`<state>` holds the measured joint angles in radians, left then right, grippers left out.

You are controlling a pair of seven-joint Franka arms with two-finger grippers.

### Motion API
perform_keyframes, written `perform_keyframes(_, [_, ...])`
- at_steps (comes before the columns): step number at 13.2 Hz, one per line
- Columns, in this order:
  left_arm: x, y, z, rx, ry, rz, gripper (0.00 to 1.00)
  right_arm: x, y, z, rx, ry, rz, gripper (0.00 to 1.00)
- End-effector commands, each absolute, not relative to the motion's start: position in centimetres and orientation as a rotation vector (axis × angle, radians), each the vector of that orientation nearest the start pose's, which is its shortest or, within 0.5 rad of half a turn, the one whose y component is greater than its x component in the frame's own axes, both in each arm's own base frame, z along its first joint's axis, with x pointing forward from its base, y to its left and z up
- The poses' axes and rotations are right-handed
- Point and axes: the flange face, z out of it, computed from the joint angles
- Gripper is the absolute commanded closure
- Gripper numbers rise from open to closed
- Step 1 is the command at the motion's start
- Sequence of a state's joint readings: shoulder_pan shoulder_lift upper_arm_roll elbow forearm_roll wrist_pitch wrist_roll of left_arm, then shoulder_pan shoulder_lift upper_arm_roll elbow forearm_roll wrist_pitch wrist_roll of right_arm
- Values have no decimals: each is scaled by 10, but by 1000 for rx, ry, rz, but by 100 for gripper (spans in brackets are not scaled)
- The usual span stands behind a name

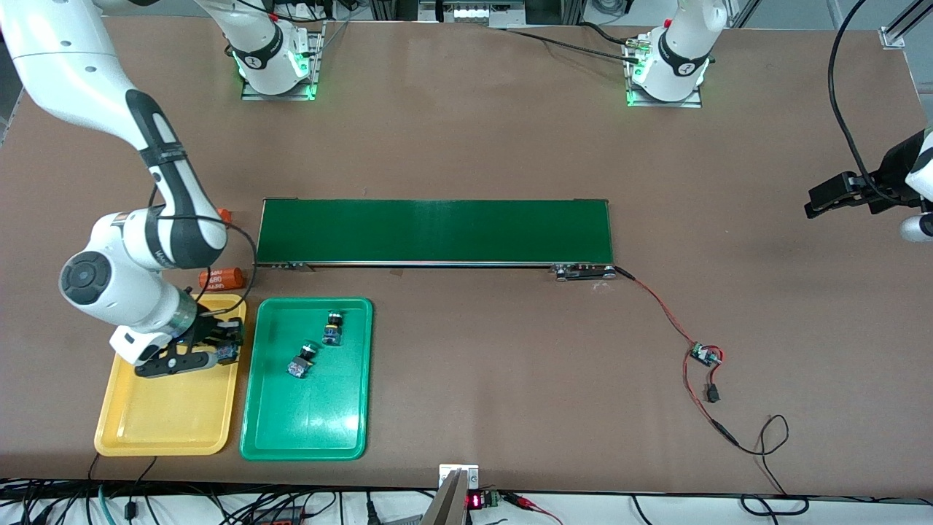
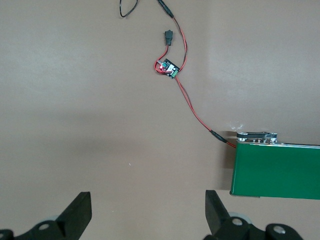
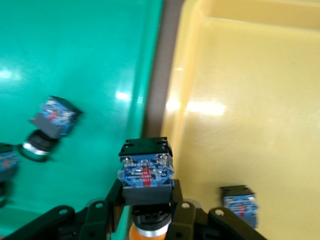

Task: Sort buttons by color to trays
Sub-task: 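Carry the orange button with the right gripper over the yellow tray, then lower the button into the yellow tray and open the right gripper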

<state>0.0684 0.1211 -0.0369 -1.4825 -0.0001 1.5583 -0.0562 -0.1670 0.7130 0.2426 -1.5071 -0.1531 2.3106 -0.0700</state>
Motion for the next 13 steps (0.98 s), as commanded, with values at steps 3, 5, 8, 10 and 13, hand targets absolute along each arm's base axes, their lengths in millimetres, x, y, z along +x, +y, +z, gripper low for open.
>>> perform_keyframes(3, [584, 20, 601, -3130, -120, 57, 0, 728, -15, 245, -3060, -282, -183, 94])
perform_keyframes(5, [584, 18, 600, -3131, -115, 62, 0, 727, -25, 235, -3063, -274, -170, 94])
perform_keyframes(8, [583, 14, 602, -3131, -106, 67, 0, 726, -39, 226, -3059, -286, -157, 65])
perform_keyframes(10, [583, 14, 601, -3131, -106, 69, 0, 726, -39, 224, -3057, -283, -167, 15])
perform_keyframes(13, [583, 15, 601, -3131, -108, 69, 0, 727, -35, 229, -3058, -303, -176, 0])
